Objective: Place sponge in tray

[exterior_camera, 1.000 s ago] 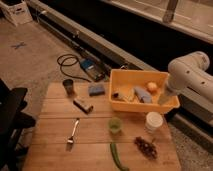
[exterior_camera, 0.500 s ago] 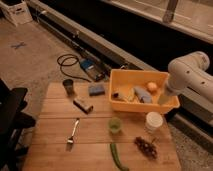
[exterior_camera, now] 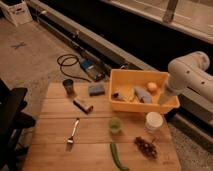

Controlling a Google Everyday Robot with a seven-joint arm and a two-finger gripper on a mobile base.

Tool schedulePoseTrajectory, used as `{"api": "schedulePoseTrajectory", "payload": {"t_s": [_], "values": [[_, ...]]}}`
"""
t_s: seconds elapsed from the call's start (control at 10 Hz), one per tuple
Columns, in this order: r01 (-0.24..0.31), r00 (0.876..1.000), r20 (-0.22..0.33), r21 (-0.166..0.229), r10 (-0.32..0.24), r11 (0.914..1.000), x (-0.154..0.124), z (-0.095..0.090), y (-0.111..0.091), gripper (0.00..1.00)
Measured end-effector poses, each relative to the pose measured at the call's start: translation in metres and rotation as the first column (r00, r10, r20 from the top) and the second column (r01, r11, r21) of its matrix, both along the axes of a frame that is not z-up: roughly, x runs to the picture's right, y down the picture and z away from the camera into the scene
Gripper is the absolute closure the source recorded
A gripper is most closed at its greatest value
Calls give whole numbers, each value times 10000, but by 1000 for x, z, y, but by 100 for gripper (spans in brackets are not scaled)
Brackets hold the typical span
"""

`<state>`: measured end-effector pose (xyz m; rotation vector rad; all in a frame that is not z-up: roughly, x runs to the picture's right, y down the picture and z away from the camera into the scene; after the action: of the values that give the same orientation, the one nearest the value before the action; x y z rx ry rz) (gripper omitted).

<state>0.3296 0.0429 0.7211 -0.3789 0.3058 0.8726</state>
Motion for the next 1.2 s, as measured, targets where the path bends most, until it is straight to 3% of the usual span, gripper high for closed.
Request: {"api": "schedulePoseTrajectory", "payload": {"t_s": [0.3,0.5,0.8,1.0,1.2], "values": [[-165,9999,-50,222,166,9996,4,-2,-8,27],[-88,9997,226,563,75,9984,1,-8,-33,27],[685,9896,1177,1217,-829,9902,-31,-35,-91,27],[1559,9648,1870,1595,-1848,9748,-76,-47,-113,27],[2345,9248,2543,2049,-2830,9503,-128,-51,-118,27]]}}
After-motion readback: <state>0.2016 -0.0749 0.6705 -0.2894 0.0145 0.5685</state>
